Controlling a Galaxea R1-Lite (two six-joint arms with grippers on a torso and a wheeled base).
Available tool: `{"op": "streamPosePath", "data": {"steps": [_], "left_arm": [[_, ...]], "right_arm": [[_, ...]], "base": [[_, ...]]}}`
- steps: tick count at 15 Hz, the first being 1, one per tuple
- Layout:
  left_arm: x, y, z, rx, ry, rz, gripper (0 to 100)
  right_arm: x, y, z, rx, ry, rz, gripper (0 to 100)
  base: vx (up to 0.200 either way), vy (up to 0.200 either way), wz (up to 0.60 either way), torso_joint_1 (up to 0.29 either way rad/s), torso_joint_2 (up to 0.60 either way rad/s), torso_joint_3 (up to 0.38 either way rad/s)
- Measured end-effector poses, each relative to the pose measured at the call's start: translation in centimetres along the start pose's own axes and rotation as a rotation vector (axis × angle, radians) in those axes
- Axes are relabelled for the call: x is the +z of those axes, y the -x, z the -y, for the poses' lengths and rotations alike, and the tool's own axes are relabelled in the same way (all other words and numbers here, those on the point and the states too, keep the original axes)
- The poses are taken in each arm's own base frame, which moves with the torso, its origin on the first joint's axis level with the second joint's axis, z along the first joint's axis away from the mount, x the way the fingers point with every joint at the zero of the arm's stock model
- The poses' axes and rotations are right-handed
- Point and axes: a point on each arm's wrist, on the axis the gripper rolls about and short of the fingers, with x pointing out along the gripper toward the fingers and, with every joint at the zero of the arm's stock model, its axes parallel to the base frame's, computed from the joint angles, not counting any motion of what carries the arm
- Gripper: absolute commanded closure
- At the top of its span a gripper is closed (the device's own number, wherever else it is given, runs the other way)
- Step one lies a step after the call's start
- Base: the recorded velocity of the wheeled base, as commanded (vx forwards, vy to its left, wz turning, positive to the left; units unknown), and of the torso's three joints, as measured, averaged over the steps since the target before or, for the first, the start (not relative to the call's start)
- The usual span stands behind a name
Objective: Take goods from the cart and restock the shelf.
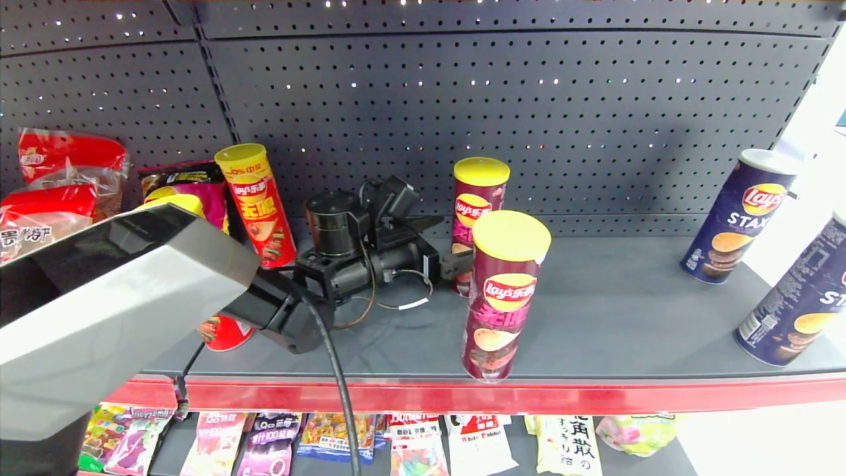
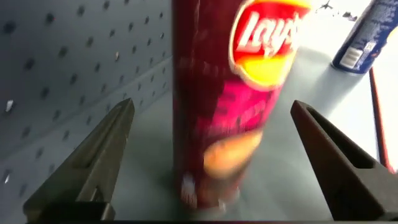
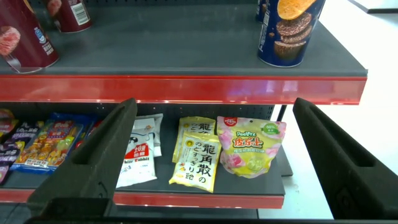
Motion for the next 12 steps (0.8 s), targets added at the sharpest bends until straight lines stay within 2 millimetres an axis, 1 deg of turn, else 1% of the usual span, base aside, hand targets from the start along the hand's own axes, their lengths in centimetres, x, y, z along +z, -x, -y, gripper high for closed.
{"op": "streamPosePath", "data": {"steps": [3, 6, 10, 11, 12], "left_arm": [[1.2, 1.7, 0.4, 0.014, 0.013, -0.021, 0], [1.5, 4.4, 1.8, 0.016, 0.044, -0.081, 0], [2.4, 9.7, 4.5, 0.028, 0.096, -0.177, 0], [2.8, 11.0, 5.2, 0.031, 0.108, -0.197, 0], [3.6, 12.6, 6.0, 0.038, 0.114, -0.210, 0]], "right_arm": [[0.0, 0.0, 0.0, 0.000, 0.000, 0.000, 0], [0.0, 0.0, 0.0, 0.001, 0.000, 0.000, 0], [0.0, 0.0, 0.0, 0.000, 0.000, 0.000, 0], [0.0, 0.0, 0.0, 0.000, 0.000, 0.000, 0], [0.0, 0.0, 0.0, 0.001, 0.000, 0.000, 0]], "base": [[0.000, 0.000, 0.00, 0.000, 0.00, 0.000], [0.000, 0.000, 0.00, 0.000, 0.00, 0.000], [0.000, 0.000, 0.00, 0.000, 0.00, 0.000], [0.000, 0.000, 0.00, 0.000, 0.00, 0.000], [0.000, 0.000, 0.00, 0.000, 0.00, 0.000]]}}
